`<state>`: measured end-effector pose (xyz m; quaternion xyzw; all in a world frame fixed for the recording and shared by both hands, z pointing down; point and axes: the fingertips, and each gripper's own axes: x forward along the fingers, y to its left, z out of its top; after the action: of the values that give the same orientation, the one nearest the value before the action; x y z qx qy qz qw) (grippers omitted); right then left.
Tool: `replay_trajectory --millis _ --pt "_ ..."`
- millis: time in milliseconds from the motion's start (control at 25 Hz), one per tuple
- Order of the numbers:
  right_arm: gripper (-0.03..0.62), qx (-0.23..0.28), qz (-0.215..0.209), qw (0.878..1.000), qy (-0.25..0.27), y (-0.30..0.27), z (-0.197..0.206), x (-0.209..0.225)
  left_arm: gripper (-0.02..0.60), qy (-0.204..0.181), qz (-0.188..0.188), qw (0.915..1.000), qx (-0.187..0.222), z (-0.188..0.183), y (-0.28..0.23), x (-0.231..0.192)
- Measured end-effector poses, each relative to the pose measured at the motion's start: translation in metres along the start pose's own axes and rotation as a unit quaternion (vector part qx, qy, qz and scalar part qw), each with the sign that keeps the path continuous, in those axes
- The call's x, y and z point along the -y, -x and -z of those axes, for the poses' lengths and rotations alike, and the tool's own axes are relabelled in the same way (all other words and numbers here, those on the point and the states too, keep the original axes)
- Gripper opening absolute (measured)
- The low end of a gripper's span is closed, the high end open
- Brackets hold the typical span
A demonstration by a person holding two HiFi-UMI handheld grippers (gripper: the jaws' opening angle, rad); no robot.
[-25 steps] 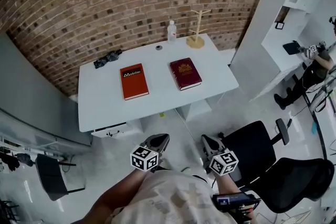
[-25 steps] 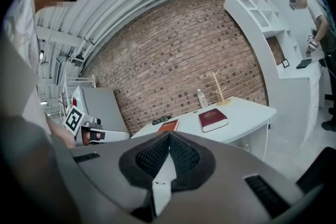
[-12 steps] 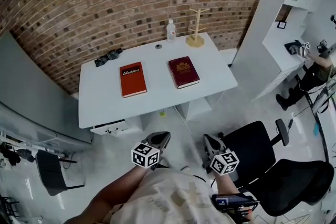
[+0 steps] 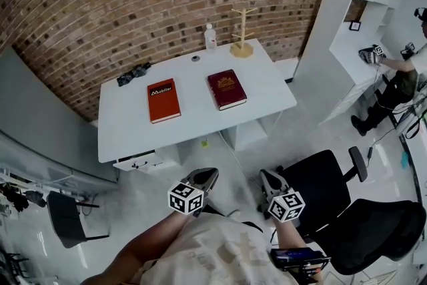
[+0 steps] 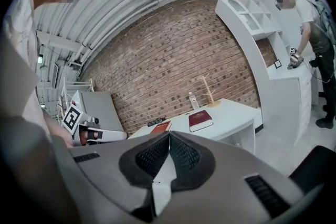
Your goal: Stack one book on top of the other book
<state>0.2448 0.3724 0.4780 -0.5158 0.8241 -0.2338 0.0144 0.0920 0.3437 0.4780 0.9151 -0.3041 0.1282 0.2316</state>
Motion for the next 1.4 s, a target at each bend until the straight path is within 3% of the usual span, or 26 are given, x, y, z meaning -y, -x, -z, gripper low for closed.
replay_trajectory --millis 440,720,1400 --pt "0.021 0.0 -0.007 1.0 0.006 -0.016 -0.006 0.011 0.02 0.009 -0.023 0.9997 -0.003 0.008 -0.001 -0.019" --pt "0.021 -0.011 0.008 1.0 0.015 -0.04 -0.013 0.025 0.02 0.007 0.008 0.9999 -0.001 -0.007 -0.04 -0.038" --pt "0.021 -0.012 0.03 0.999 0.029 -0.155 -0.063 0.041 0.02 0.023 0.005 0.9997 0.01 -0.071 -0.079 -0.158"
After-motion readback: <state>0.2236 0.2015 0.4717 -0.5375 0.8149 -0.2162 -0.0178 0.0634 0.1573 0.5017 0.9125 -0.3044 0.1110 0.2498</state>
